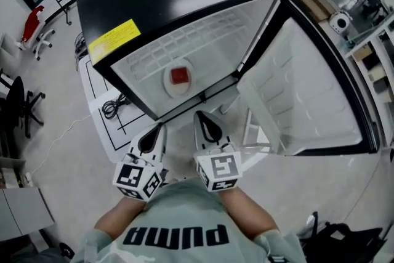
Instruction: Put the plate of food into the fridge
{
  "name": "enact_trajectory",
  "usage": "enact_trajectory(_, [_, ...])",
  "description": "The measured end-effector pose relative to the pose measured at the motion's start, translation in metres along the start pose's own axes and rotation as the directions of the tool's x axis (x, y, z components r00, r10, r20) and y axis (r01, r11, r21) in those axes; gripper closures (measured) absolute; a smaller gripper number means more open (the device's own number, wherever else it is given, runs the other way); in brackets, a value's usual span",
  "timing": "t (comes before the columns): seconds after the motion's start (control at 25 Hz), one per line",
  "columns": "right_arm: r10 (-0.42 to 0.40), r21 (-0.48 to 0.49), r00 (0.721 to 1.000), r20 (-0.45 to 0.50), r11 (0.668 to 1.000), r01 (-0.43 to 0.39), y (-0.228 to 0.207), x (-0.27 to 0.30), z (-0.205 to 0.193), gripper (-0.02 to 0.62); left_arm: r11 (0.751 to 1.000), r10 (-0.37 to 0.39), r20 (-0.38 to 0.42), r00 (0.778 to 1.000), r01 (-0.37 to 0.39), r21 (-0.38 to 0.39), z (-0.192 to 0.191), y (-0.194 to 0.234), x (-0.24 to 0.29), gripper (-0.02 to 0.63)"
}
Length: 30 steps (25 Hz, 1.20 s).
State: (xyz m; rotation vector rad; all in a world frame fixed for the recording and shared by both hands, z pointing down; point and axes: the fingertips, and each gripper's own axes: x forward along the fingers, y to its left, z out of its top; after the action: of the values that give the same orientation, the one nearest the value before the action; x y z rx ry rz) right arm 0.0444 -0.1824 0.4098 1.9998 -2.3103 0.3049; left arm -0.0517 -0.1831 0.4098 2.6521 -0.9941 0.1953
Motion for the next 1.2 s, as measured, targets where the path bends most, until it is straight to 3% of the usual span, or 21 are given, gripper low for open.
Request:
enact_trajectory(0.32, [-0.120,-0.020,0.989,0.081,0.992,0.122,0.072,-0.076,0.009,0.591,0.988,-0.152,0.021,0.988,0.151,0.045,0.000,-0.019,-0.089,0.601])
enact_trajectory(0.68, [-0.186,-0.048,0.978,0.099,0.980,0.192,0.127,-0.149,0.014,0.591,0.969,-0.242,0.025,0.970,0.240,0.063,-0.002,-0.044,-0.158,0.601])
enact_trajectory(1.2, [-0.133,-0.057,0.991,0.022,0.989,0.134,0.129,-0.227,-0.017,0.591,0.976,-0.210,0.022,0.977,0.208,0.066,-0.022,-0.102,-0.190,0.601])
